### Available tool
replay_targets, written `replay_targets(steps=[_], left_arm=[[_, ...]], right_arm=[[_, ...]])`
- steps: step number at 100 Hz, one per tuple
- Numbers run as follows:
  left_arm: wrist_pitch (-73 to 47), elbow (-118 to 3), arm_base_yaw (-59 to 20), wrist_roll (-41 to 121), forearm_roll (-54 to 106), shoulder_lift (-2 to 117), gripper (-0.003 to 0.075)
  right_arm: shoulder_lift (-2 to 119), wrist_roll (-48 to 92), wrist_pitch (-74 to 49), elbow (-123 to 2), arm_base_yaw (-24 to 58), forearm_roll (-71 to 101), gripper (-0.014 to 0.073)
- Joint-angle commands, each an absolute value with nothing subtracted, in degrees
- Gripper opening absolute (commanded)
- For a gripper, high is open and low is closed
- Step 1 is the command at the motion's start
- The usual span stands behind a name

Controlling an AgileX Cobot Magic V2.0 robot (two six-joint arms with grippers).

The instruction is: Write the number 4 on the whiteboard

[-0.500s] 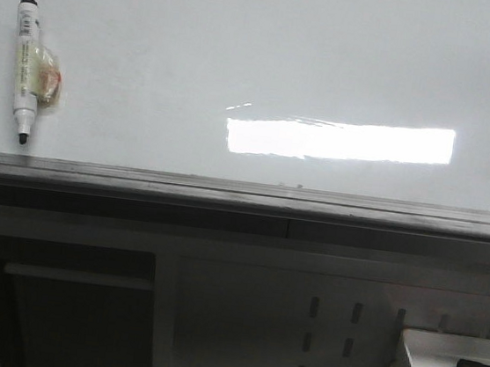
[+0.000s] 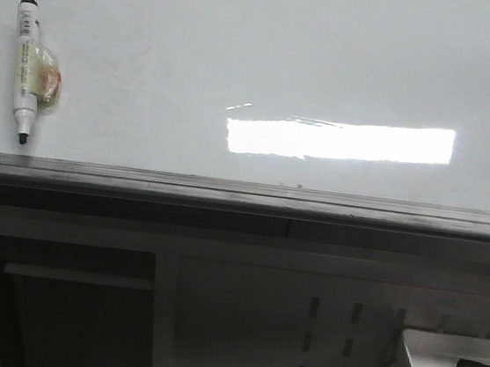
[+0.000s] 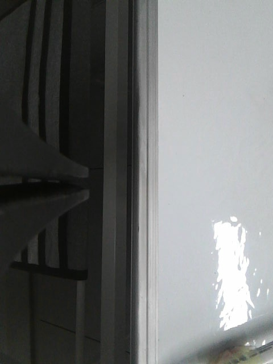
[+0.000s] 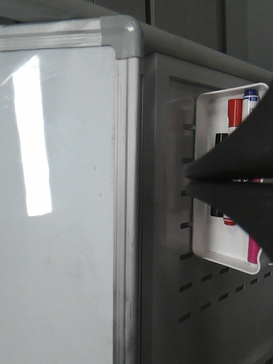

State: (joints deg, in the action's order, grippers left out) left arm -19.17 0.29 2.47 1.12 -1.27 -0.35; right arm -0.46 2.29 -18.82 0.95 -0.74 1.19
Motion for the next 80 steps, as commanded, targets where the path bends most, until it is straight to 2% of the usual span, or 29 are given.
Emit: replay_targets(steps=[1,80], left_arm=[[-15.83,2.15,2.08,0.86,-1.18,-1.72,-0.0020],[-14.64,2.15,2.08,0.86,-2.43,-1.72,-0.0020]], right_arm=[[-1.51,2.52,-17.77,2.05,-1.09,1.15,-0.0064],[-1.51,2.52,-17.77,2.05,-1.09,1.15,-0.0064]])
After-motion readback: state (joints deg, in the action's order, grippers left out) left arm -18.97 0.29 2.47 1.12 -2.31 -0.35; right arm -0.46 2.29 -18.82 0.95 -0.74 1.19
